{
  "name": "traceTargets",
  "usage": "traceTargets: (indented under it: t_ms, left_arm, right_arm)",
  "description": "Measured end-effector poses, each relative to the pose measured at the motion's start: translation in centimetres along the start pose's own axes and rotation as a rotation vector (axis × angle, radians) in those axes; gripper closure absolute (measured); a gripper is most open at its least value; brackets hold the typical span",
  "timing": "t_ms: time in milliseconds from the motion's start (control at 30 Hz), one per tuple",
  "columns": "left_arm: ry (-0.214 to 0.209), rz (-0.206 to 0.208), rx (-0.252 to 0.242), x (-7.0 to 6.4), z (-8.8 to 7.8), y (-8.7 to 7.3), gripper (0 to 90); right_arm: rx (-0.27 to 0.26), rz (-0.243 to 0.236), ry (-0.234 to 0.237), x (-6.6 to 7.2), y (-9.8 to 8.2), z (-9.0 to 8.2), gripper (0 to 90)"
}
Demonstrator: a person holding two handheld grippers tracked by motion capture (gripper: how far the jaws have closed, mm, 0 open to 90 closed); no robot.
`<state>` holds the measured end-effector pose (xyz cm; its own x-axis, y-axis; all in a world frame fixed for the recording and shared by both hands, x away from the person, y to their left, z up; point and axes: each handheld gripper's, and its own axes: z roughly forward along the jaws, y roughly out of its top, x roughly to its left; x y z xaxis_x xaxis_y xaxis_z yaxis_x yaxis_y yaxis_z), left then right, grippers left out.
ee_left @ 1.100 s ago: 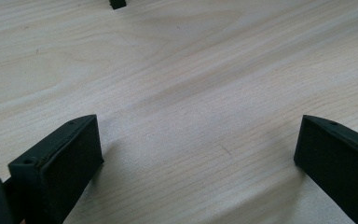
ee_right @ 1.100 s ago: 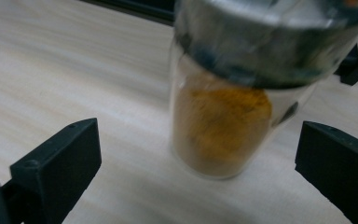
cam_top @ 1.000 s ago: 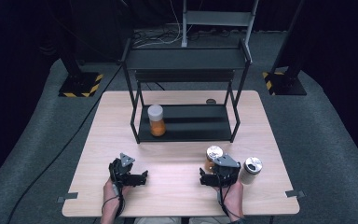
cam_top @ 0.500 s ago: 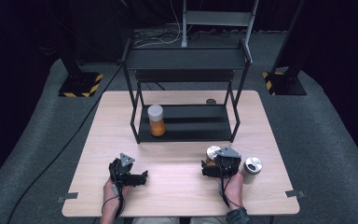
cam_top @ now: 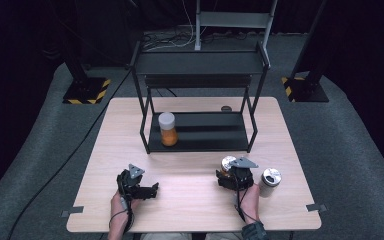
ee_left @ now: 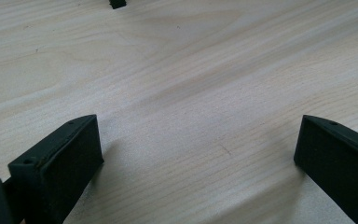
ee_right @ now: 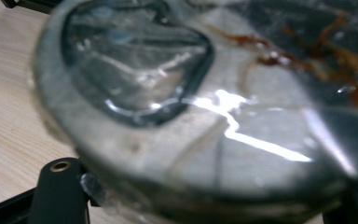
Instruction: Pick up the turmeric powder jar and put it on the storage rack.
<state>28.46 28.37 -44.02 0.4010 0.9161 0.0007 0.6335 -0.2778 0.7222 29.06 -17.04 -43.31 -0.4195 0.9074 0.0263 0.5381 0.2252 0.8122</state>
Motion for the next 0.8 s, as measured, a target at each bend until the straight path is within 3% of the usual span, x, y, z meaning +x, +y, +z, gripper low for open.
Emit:
traceTargets:
  t_ms: [800]
  left_arm:
    - [0.0, -0.001, -0.001, 0.0, 0.0, 0.0, 0.6]
  right_arm:
    - [-0.027, -0.055, 0.002, 0.6, 1.4, -0.8, 30.1]
